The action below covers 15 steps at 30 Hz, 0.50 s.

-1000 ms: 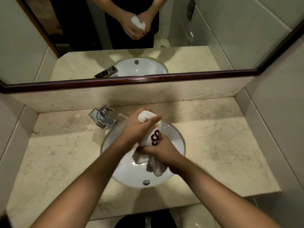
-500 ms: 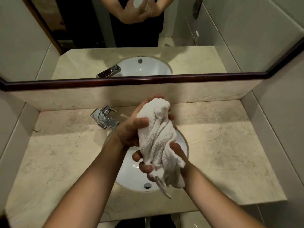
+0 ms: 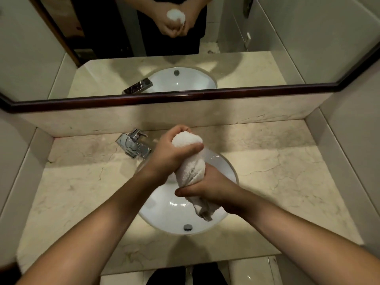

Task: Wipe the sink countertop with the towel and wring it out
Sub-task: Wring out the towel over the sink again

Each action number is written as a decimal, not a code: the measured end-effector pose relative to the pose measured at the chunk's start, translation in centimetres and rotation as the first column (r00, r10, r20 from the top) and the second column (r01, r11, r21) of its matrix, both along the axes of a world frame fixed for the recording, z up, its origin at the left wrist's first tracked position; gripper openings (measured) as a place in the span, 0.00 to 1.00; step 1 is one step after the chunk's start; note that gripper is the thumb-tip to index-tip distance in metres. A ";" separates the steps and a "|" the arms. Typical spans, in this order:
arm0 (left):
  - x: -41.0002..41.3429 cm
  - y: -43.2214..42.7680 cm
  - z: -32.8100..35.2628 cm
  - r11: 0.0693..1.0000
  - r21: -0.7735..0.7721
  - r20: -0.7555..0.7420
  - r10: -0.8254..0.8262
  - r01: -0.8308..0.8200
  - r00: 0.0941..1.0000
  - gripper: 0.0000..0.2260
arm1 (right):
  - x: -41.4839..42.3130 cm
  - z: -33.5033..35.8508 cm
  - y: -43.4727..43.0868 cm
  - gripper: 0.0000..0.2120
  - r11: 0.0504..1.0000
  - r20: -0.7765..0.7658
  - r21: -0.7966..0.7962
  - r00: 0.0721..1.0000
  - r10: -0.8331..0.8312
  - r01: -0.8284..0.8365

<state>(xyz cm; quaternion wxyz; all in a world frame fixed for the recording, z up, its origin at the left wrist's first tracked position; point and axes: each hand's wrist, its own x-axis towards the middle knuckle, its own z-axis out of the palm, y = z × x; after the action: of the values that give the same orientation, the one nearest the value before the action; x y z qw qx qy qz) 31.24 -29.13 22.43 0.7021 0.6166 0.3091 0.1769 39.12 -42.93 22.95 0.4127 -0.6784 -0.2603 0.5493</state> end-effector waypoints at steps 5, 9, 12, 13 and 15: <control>1.3 -1.0 -4.2 0.917 0.340 -0.157 0.277 -0.211 0.948 0.14 | -1.9 -4.5 1.6 0.28 0.973 0.273 -0.114 0.948 -0.166 0.203; 1.8 -1.1 -5.3 0.892 0.403 -0.253 0.325 -0.206 0.911 0.15 | -2.6 -5.6 2.3 0.26 0.960 0.314 -0.105 0.925 -0.215 0.259; 1.3 -0.5 -4.8 0.950 0.220 -0.189 0.262 -0.219 0.946 0.15 | -2.4 -5.0 2.0 0.25 0.969 0.325 -0.099 0.928 -0.185 0.228; 0.9 -0.1 -4.1 0.968 0.147 -0.177 0.230 -0.206 0.957 0.16 | -2.2 -4.4 1.8 0.24 0.975 0.278 -0.081 0.944 -0.176 0.206; 0.0 1.2 -2.9 0.995 -0.017 -0.096 0.093 -0.095 0.991 0.21 | -1.3 -2.9 1.2 0.18 0.991 0.103 -0.002 0.986 -0.133 0.134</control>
<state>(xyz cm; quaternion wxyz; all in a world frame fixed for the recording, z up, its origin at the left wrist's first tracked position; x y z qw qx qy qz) 31.21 -27.96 19.54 0.6840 0.6015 0.3730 0.1769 37.81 -41.75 20.01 0.4315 -0.7236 -0.2326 0.4858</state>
